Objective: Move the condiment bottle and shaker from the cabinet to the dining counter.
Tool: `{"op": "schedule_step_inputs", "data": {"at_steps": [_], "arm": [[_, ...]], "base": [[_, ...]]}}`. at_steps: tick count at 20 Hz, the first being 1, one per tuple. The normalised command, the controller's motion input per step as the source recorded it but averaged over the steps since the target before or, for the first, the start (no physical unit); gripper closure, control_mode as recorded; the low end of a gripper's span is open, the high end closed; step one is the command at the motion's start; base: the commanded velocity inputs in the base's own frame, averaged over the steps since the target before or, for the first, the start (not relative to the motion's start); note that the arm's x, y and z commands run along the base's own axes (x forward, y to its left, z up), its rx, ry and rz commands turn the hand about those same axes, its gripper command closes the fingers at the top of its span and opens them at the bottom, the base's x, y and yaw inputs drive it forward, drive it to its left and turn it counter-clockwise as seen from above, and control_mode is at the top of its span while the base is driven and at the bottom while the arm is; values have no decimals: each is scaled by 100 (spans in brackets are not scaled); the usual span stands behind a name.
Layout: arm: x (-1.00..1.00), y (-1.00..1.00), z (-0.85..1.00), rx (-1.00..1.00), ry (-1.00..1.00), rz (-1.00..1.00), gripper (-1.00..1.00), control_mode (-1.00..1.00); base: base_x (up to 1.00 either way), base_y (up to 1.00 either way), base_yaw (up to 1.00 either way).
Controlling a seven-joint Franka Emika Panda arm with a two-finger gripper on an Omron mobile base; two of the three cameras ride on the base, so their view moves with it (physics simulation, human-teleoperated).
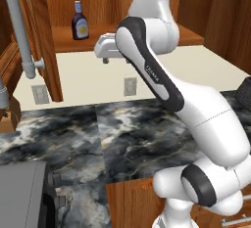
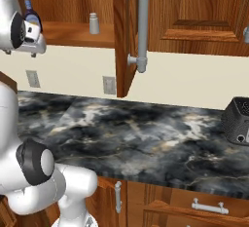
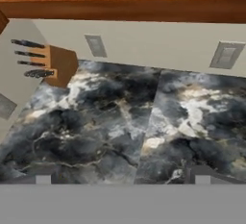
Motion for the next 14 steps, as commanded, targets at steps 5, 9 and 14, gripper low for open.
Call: {"op": "schedule_step_inputs", "data": {"at_steps": [5,9,14], "arm": [[5,0,-1,-17,-20,0,-100,-100],[6,0,0,-13,-33,0,-100,-100],[1,-18,0,-9,-22,0,-100,-100]], "base": [[0,0,0],[0,0,0],[0,0,0]]}}
